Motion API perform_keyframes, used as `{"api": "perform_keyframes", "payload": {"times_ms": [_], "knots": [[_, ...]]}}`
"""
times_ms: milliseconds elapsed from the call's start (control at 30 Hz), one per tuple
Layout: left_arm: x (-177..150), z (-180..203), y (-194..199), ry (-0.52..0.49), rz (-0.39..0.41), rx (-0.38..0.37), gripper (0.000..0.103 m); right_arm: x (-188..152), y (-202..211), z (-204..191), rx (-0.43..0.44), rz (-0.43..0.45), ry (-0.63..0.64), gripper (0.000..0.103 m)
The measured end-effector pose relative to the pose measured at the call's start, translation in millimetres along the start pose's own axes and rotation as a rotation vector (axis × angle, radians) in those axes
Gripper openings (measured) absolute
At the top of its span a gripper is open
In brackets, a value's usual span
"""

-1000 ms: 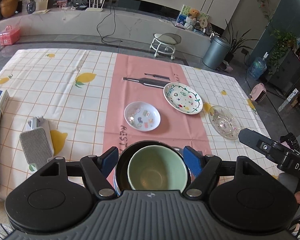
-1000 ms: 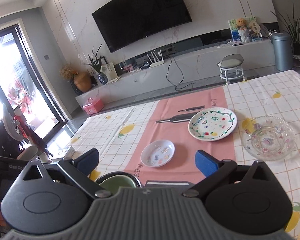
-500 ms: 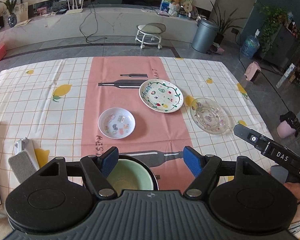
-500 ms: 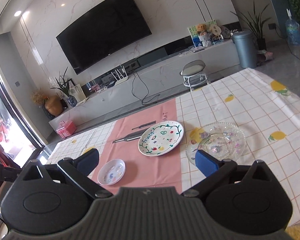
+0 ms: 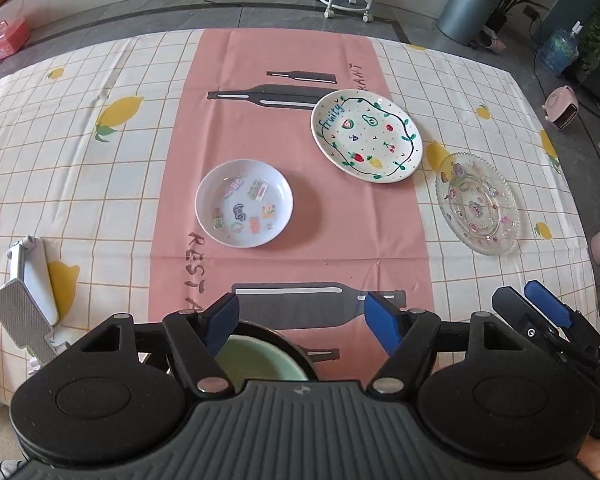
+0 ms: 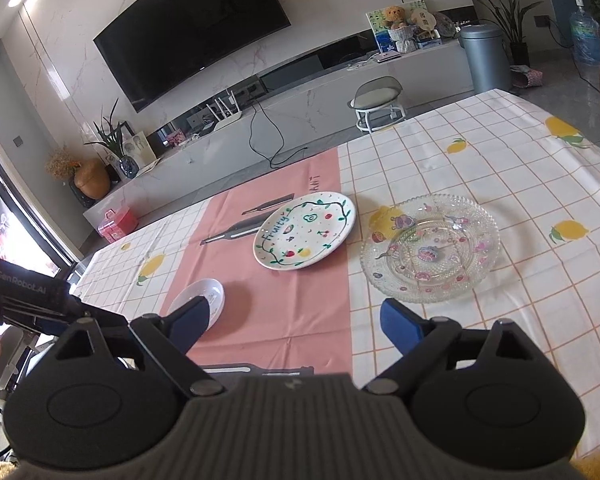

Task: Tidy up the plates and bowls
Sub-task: 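Move both grippers up and over to the clear glass plate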

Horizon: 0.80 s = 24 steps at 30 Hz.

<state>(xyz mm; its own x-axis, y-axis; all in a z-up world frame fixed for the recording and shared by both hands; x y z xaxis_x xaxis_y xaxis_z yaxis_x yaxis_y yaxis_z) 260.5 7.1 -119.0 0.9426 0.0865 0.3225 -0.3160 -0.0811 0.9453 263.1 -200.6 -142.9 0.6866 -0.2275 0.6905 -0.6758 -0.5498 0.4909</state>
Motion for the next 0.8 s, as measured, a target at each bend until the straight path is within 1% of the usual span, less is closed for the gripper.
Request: {"api": "perform_keyframes", "payload": {"times_ms": [100, 233, 300, 333, 367, 400, 500, 567, 700, 800], "knots": [[0.4, 18.1, -3.9, -0.019, -0.003, -0.022, 0.084, 4.7, 4.5, 10.8, -0.039, 0.009, -0.006, 0.089], [-0.5, 44.9, -10.8, -0.040, -0.016, -0.049, 0.084, 27.1, 13.4, 32.6, -0.138, 0.066, -0.027, 0.089], [0.0, 57.9, -15.3, -0.049, -0.031, -0.067, 0.083, 34.9, 14.8, 45.0, -0.181, 0.075, -0.055, 0.089], [0.3, 63.5, -17.5, -0.061, -0.042, -0.071, 0.080, 38.9, 13.8, 53.9, -0.198, 0.075, -0.077, 0.089], [1.3, 70.5, -20.5, -0.084, -0.057, -0.068, 0.074, 41.4, 11.7, 61.5, -0.208, 0.069, -0.098, 0.088], [2.6, 75.6, -22.7, -0.101, -0.067, -0.062, 0.072, 44.0, 8.3, 70.8, -0.218, 0.057, -0.124, 0.087], [9.8, 85.2, -22.9, -0.138, -0.078, -0.043, 0.071, 49.2, -0.6, 98.1, -0.247, 0.024, -0.189, 0.085], [19.6, 89.5, -18.6, -0.146, -0.052, -0.060, 0.071, 52.3, -2.6, 114.0, -0.271, -0.002, -0.215, 0.085], [38.8, 98.2, -16.5, -0.148, -0.010, -0.082, 0.071, 63.0, -3.9, 147.3, -0.308, -0.008, -0.244, 0.084], [50.8, 107.7, -22.9, -0.124, 0.015, -0.116, 0.071, 60.2, -12.9, 171.0, -0.312, -0.039, -0.302, 0.081]]}}
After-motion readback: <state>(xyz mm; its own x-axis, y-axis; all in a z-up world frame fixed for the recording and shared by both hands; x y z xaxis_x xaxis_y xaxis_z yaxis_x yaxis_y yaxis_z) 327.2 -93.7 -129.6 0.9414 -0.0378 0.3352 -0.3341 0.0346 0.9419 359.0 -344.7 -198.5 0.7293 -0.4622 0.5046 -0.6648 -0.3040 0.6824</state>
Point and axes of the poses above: each gripper's, at about its wrist camera, not at the fingertips, and y roughly against the way its jaws point, z to its right, x to its top, the point moved 8 cm from there along -y, roughly the way its jaws point, and after that the axes turned 11 degrees about x, right-handed, at the moved point
